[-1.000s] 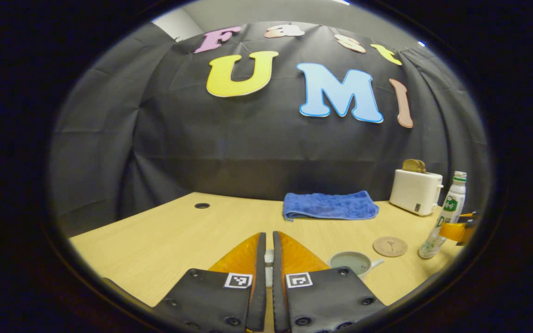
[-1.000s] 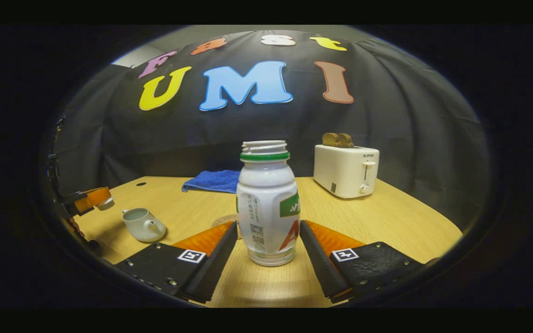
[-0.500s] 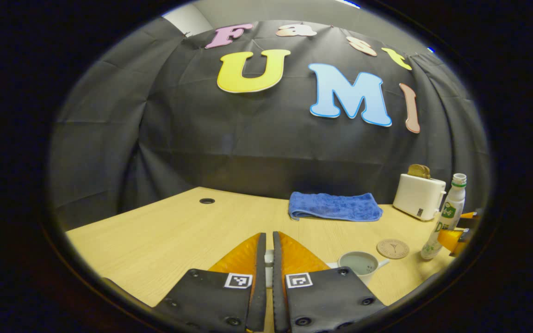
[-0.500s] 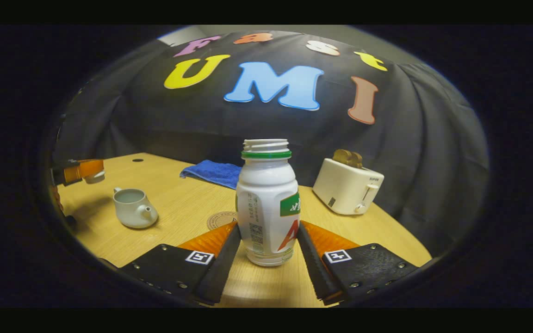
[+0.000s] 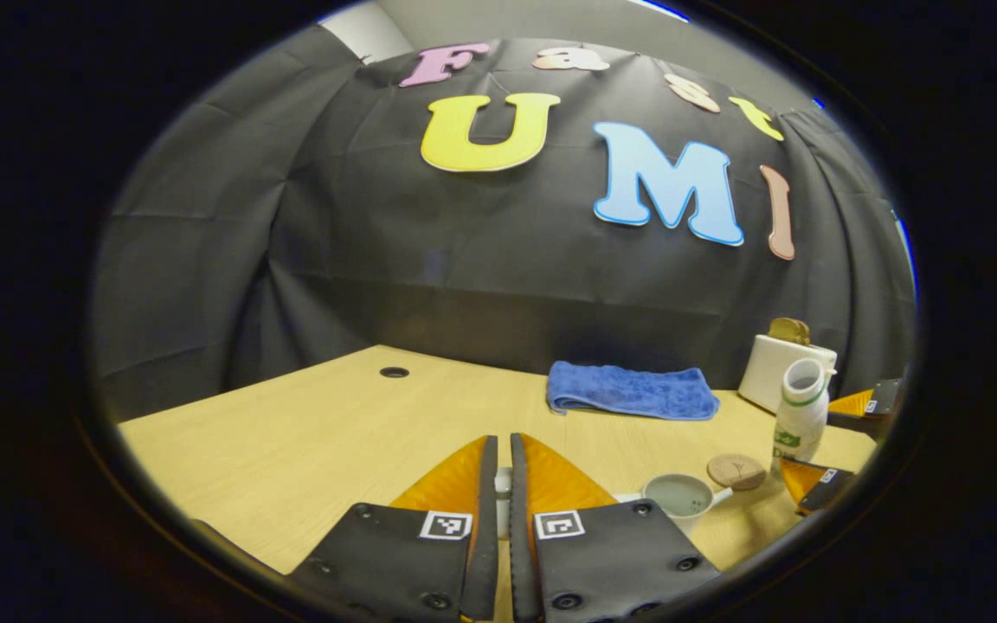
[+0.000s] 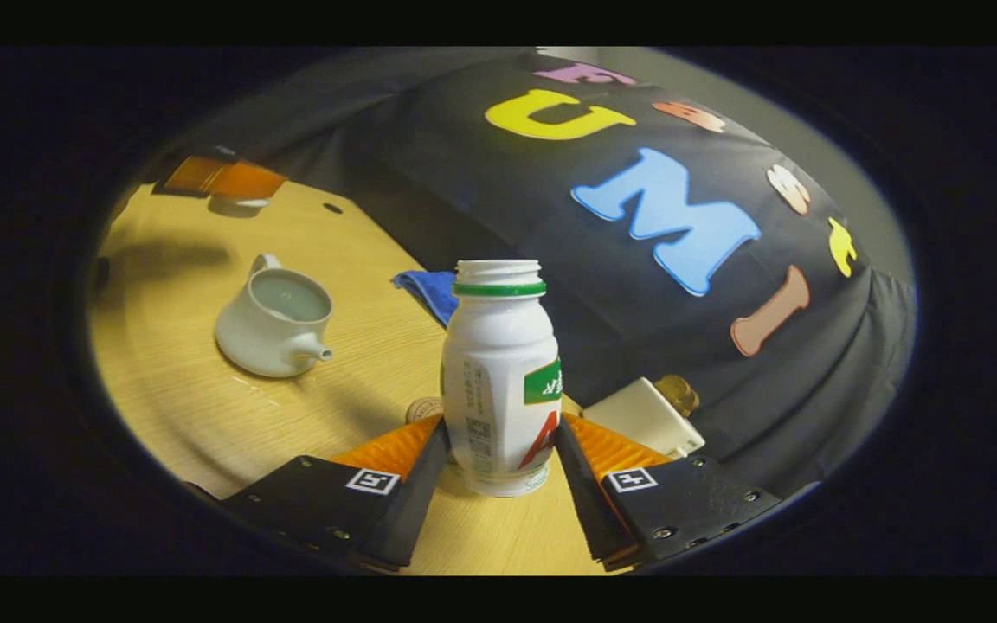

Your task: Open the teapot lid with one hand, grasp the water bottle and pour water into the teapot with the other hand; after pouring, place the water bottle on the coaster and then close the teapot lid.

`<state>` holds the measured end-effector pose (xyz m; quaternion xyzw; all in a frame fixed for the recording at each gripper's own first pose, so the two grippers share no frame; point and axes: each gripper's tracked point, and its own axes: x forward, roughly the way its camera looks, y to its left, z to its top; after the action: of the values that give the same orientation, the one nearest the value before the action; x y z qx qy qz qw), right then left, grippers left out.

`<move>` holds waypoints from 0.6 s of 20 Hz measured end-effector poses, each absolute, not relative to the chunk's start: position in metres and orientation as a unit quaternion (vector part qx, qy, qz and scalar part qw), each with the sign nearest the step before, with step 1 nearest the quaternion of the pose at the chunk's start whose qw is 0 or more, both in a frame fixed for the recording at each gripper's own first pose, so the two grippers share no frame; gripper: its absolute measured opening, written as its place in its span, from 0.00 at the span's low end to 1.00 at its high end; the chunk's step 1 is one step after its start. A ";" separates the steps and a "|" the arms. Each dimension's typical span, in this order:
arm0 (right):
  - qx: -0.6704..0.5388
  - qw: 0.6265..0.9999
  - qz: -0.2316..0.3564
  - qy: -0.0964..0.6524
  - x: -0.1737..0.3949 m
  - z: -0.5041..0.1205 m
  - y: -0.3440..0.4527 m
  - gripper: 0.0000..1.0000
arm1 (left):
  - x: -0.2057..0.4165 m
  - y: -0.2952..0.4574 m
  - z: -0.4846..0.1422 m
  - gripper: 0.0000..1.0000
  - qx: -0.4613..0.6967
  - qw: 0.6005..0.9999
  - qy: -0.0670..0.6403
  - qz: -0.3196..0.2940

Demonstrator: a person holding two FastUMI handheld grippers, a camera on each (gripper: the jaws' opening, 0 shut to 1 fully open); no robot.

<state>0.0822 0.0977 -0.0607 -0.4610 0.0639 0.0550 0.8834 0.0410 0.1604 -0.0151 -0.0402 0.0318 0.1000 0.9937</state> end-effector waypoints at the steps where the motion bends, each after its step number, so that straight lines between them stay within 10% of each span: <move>1: -0.479 0.874 0.055 0.065 0.084 -0.063 0.099 0.72 | 0.040 0.161 -0.015 0.13 -0.041 0.994 0.032 0.100; 12: -0.664 0.747 0.027 0.004 0.094 -0.045 0.110 0.72 | 0.039 0.172 -0.017 0.13 -0.037 0.992 0.037 0.111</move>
<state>0.0937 0.1100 -0.0454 -0.6642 0.0041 0.0268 0.7471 0.0386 0.1718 -0.0175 -0.0366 0.0366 0.1113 0.9924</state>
